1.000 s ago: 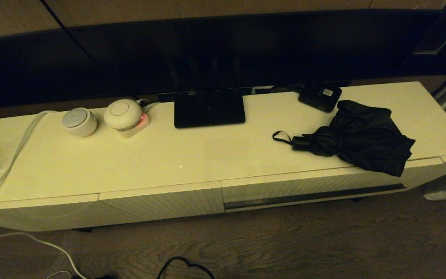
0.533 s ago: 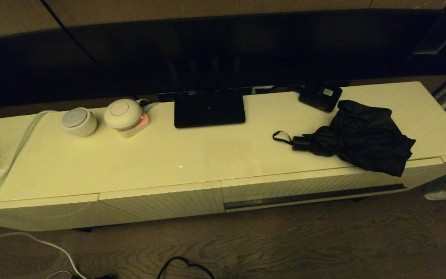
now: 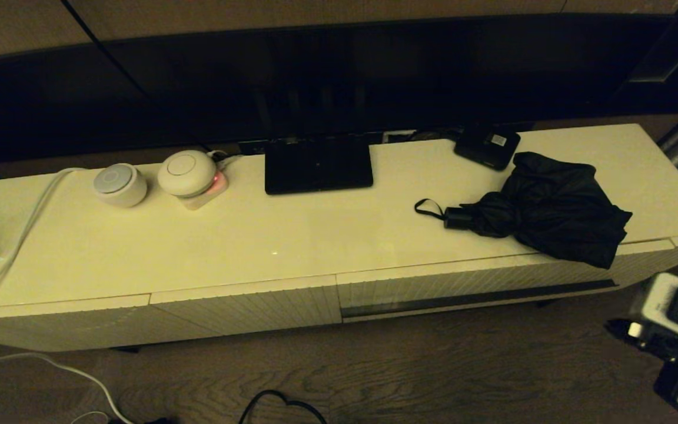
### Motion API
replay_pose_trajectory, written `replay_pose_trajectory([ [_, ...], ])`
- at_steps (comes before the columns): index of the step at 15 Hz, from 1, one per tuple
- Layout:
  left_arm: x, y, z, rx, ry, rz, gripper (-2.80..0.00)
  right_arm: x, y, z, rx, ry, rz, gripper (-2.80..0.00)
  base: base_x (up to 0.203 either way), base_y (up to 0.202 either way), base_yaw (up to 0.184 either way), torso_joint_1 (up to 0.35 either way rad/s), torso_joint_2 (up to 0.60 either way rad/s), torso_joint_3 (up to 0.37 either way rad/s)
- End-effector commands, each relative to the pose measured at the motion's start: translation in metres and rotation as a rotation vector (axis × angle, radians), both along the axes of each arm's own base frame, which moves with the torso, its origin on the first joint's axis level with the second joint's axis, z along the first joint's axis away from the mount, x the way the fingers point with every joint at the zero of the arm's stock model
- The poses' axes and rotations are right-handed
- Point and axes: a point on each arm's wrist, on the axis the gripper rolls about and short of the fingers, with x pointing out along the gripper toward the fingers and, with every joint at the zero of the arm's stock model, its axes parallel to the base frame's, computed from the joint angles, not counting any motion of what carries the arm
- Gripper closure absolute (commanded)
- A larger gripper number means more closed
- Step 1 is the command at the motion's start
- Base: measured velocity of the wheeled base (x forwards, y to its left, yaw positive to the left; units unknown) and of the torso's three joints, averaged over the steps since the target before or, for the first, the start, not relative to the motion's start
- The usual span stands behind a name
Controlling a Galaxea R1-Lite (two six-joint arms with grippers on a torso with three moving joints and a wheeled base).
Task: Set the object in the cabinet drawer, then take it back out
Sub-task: Open the drawer
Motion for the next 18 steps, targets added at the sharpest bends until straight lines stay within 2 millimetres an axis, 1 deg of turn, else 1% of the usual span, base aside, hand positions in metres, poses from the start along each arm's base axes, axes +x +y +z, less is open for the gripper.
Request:
replay_pose_trajectory([
  [1, 0.0, 0.0, -0.001, 0.0, 0.003, 0.001, 0.0, 0.014, 0.027, -0.021, -0.062, 0.115, 0.109, 0.0, 0.0, 0.0, 0.0, 0.0, 0.0, 0.0],
  [3, 0.0, 0.0, -0.001, 0.0, 0.003, 0.001, 0.0, 0.017, 0.044, -0.035, -0.101, 0.171, 0.176, 0.0, 0.0, 0.0, 0.0, 0.0, 0.0, 0.0],
  [5, 0.0, 0.0, -0.001, 0.0, 0.003, 0.001, 0.0, 0.018, 0.058, -0.047, -0.137, 0.168, 0.212, 0.0, 0.0, 0.0, 0.0, 0.0, 0.0, 0.0],
  [6, 0.0, 0.0, -0.001, 0.0, 0.003, 0.001, 0.0, 0.019, 0.062, -0.055, -0.15, 0.17, 0.216, 0.0, 0.0, 0.0, 0.0, 0.0, 0.0, 0.0],
  [9, 0.0, 0.0, -0.001, 0.0, 0.003, 0.001, 0.0, 0.028, 0.068, -0.086, -0.205, 0.201, 0.191, 0.0, 0.0, 0.0, 0.0, 0.0, 0.0, 0.0],
  [11, 0.0, 0.0, -0.001, 0.0, 0.003, 0.001, 0.0, 0.035, 0.074, -0.104, -0.205, 0.174, 0.185, 0.0, 0.0, 0.0, 0.0, 0.0, 0.0, 0.0],
  [14, 0.0, 0.0, -0.001, 0.0, 0.003, 0.001, 0.0, 0.035, 0.074, -0.13, -0.266, 0.135, 0.201, 0.0, 0.0, 0.0, 0.0, 0.0, 0.0, 0.0],
  [18, 0.0, 0.0, -0.001, 0.0, 0.003, 0.001, 0.0, 0.038, 0.075, -0.13, -0.265, 0.116, 0.195, 0.0, 0.0, 0.0, 0.0, 0.0, 0.0, 0.0],
])
